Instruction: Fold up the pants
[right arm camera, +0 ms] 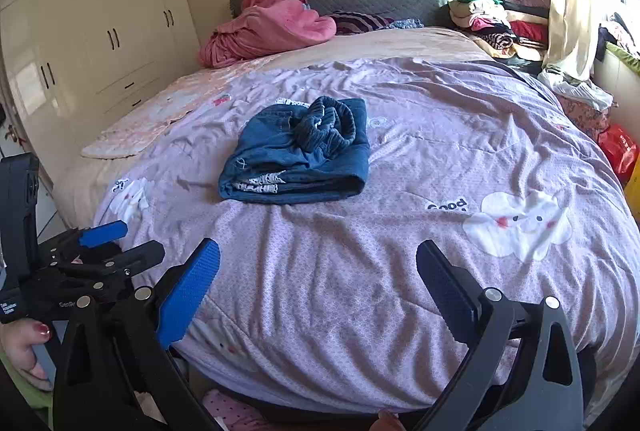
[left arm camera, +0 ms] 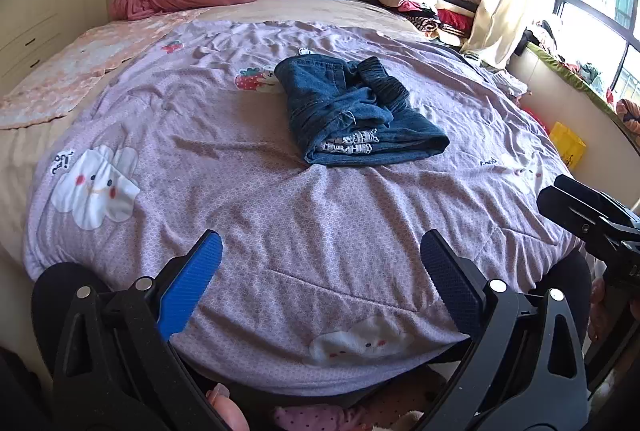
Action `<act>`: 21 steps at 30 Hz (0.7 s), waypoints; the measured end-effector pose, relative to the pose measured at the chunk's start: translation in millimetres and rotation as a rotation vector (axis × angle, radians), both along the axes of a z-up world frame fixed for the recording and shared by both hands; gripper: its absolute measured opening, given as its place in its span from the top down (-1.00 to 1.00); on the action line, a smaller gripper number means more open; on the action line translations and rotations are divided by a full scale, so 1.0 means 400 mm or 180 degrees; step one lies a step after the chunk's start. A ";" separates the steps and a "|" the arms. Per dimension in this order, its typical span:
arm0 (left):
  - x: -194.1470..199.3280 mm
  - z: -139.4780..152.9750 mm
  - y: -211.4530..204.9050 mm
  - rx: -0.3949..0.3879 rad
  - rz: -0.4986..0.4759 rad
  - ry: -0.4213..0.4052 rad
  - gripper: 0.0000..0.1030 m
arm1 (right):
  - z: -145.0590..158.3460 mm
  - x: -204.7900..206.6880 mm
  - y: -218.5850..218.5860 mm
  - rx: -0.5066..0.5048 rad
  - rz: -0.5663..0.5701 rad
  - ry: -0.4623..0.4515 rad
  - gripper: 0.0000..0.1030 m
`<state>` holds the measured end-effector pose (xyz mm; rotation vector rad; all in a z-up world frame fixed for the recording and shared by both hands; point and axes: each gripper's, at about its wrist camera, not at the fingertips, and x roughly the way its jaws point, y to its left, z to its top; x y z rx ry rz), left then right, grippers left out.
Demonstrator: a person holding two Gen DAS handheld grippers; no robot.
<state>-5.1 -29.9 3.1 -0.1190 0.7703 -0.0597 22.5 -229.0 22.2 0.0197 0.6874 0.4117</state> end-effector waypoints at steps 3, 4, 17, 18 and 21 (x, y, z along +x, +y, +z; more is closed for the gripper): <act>0.002 -0.011 -0.007 0.0030 -0.0014 0.0036 -0.81 | -0.019 0.002 -0.002 -0.0024 -0.0021 0.0043 -0.91; 0.002 -0.013 -0.008 0.0040 -0.0013 0.0039 -0.81 | -0.026 0.001 -0.001 -0.0035 -0.0018 0.0059 -0.91; 0.006 -0.028 -0.008 0.0054 0.0007 0.0118 -0.81 | -0.057 0.001 -0.022 -0.0119 -0.0131 0.0127 -0.91; 0.005 -0.028 -0.008 0.0057 0.0010 0.0119 -0.81 | -0.054 0.000 -0.022 -0.0120 -0.0134 0.0111 -0.91; 0.006 -0.028 -0.007 0.0052 0.0014 0.0113 -0.81 | -0.050 -0.002 -0.022 -0.0125 -0.0131 0.0102 -0.91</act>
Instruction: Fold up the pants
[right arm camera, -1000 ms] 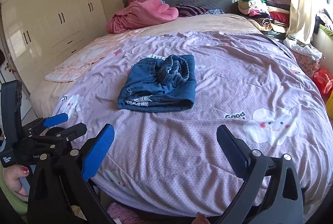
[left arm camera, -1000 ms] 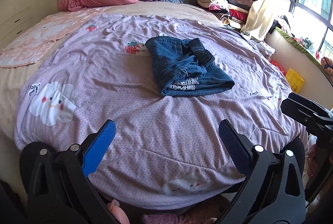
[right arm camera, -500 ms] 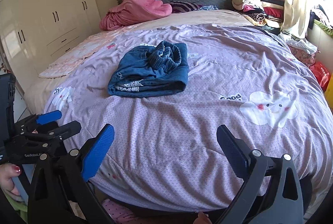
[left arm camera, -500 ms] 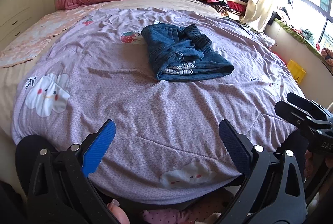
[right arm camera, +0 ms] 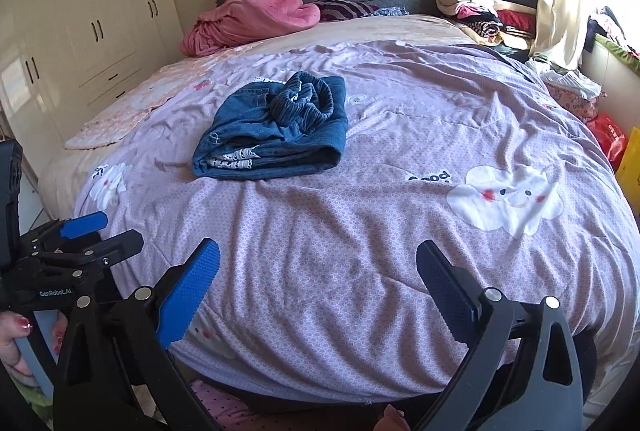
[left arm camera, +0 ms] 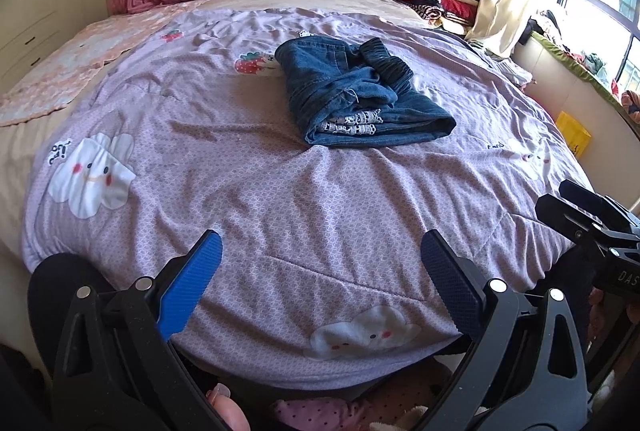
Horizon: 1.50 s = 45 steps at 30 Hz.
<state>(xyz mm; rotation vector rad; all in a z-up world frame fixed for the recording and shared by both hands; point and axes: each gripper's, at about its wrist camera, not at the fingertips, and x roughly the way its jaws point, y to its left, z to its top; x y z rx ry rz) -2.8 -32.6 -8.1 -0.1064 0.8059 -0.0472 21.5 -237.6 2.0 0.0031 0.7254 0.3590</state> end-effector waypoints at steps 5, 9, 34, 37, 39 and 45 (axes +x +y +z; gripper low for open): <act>-0.001 -0.001 0.002 0.0000 0.0007 0.0007 -0.81 | 0.000 0.001 0.000 -0.0001 -0.0007 0.0006 -0.91; -0.002 0.000 0.003 0.0007 0.0012 0.0005 -0.81 | 0.007 -0.003 0.000 0.0000 -0.0011 0.0003 -0.91; -0.006 0.007 0.011 0.0022 0.0052 -0.0004 -0.81 | 0.008 -0.002 -0.001 0.0001 -0.0029 0.0026 -0.91; -0.006 0.008 0.009 0.0014 0.0041 -0.0003 -0.81 | 0.008 -0.002 -0.002 -0.0010 -0.0031 0.0025 -0.91; -0.006 0.007 0.006 0.0011 0.0036 -0.0002 -0.81 | 0.007 -0.002 -0.002 -0.0005 -0.0031 0.0023 -0.91; -0.006 0.008 0.007 0.0003 0.0041 -0.0007 -0.81 | 0.006 0.000 -0.004 -0.0018 -0.0053 0.0016 -0.91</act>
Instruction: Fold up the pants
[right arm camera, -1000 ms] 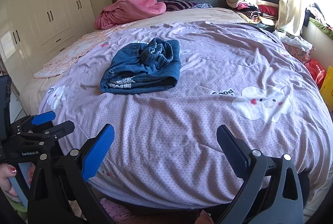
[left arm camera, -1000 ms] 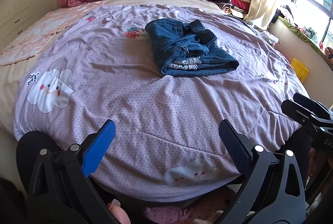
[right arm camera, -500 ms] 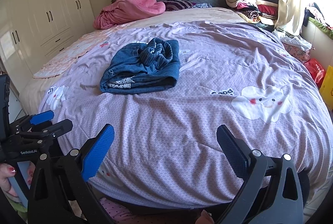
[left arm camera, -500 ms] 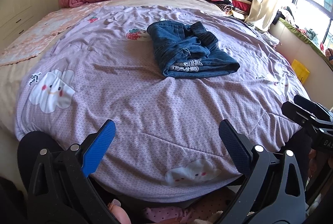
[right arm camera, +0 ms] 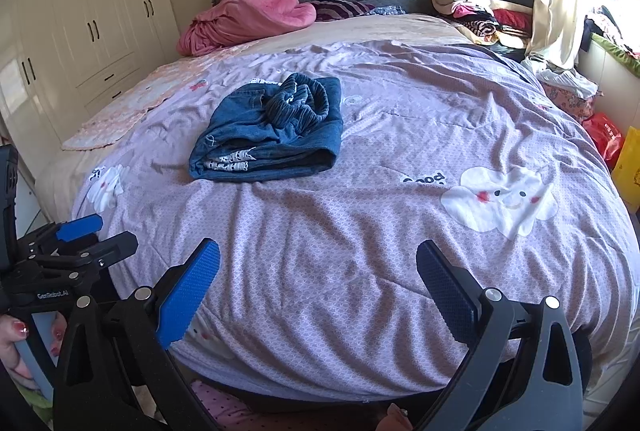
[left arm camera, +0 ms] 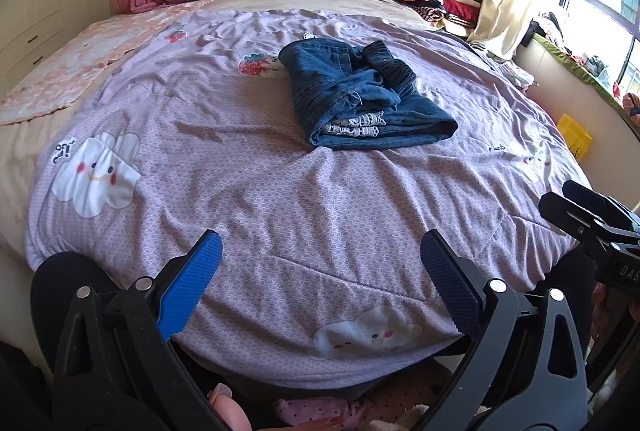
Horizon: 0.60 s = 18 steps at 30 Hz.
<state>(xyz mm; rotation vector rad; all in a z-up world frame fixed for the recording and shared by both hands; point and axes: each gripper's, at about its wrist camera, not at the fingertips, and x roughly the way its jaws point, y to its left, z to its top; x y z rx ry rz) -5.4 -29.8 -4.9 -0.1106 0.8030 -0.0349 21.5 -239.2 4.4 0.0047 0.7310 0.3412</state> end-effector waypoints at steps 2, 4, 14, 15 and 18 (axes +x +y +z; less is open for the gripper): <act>0.001 0.000 0.000 0.0004 -0.0003 0.0002 -0.81 | 0.001 0.001 -0.001 0.0003 -0.0003 0.0001 -0.91; 0.000 0.000 0.000 0.0009 -0.0003 0.0005 -0.81 | 0.002 0.001 -0.001 -0.0012 -0.0006 0.0002 -0.91; 0.000 0.007 -0.007 -0.0017 -0.0021 -0.0033 -0.81 | 0.003 0.002 0.000 -0.0018 0.0000 0.0004 -0.91; 0.000 0.006 -0.007 -0.0017 -0.0021 -0.0028 -0.81 | 0.003 0.002 -0.001 -0.0019 0.0000 0.0002 -0.91; 0.001 0.005 -0.007 0.0002 -0.0006 -0.0017 -0.81 | 0.003 0.003 0.000 -0.0024 -0.0005 0.0002 -0.91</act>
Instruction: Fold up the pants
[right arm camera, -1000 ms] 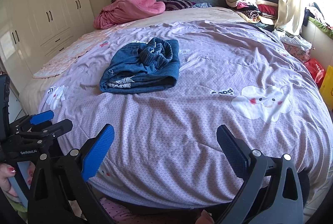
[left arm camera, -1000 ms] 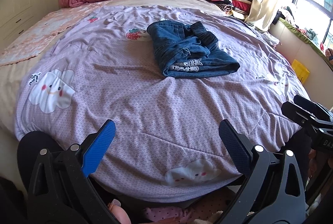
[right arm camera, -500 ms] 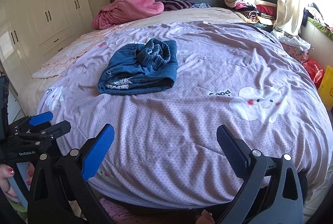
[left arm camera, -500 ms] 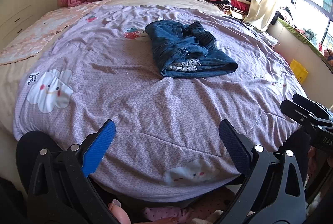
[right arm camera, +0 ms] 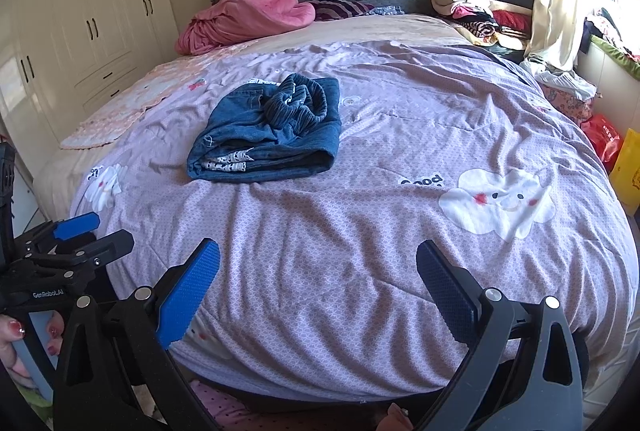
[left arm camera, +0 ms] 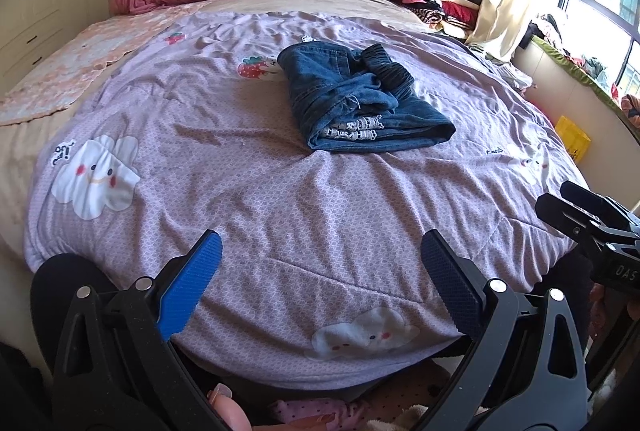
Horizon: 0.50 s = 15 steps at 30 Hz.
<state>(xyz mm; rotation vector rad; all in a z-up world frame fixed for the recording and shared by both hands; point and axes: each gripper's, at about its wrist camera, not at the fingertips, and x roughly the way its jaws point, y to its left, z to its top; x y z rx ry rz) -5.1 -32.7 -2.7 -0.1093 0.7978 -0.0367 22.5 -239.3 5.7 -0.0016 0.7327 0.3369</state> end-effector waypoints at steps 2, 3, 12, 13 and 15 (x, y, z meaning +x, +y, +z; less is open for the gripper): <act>0.000 -0.001 0.002 0.0008 0.0010 0.0009 -0.81 | 0.000 0.001 -0.001 0.0000 -0.0004 0.0007 -0.91; 0.000 -0.001 0.001 0.0012 0.0014 0.0015 -0.81 | 0.000 0.001 -0.001 -0.0002 -0.0003 0.0005 -0.91; 0.001 -0.006 0.006 -0.0035 -0.0014 0.0061 -0.81 | -0.004 0.005 -0.003 -0.0018 -0.0006 0.0027 -0.91; 0.002 -0.007 0.008 -0.0054 -0.0016 0.0071 -0.81 | -0.004 0.006 -0.004 -0.0019 -0.0008 0.0028 -0.91; 0.003 -0.009 0.010 -0.0066 -0.0020 0.0087 -0.81 | -0.008 0.007 -0.003 -0.0021 -0.0011 0.0033 -0.91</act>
